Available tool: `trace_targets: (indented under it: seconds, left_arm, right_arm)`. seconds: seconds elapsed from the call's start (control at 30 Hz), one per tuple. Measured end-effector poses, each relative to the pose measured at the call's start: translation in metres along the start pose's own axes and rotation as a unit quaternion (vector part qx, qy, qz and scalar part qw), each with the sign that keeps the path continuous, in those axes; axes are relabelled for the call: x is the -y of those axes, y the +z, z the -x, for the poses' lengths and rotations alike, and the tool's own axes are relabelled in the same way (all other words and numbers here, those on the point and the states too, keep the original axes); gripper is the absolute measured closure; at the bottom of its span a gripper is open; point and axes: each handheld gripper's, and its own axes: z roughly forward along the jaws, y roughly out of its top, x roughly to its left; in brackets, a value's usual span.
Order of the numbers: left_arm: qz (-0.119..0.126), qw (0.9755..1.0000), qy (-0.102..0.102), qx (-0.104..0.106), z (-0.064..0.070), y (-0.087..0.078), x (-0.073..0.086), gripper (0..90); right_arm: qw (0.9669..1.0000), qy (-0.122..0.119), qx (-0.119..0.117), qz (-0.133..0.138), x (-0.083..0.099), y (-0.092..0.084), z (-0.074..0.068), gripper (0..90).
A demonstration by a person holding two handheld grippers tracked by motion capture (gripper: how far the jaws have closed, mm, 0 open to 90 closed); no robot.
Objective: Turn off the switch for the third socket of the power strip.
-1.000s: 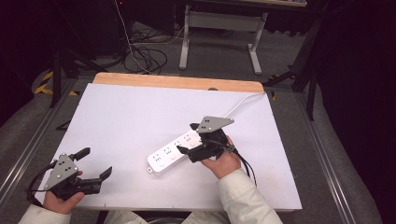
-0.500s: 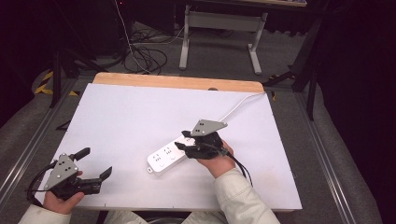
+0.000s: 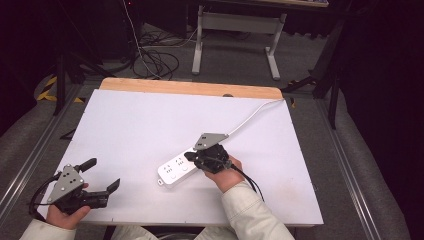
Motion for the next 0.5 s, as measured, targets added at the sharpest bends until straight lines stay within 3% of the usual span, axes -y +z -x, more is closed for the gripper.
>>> trace_targets:
  seconds: [0.27, 0.5]
  left_arm:
    - [0.001, 1.0000, -0.001, 0.000, 0.000, 0.000, 0.000, 6.1]
    - [0.000, 1.0000, 0.000, 0.000, 0.000, 0.000, 0.000, 6.1]
  right_arm:
    - [0.9990, 0.030, -0.023, -0.025, 0.004, 0.013, 0.002, 89.8]
    - [0.9982, 0.030, -0.028, -0.044, 0.008, 0.022, 0.000, 89.8]
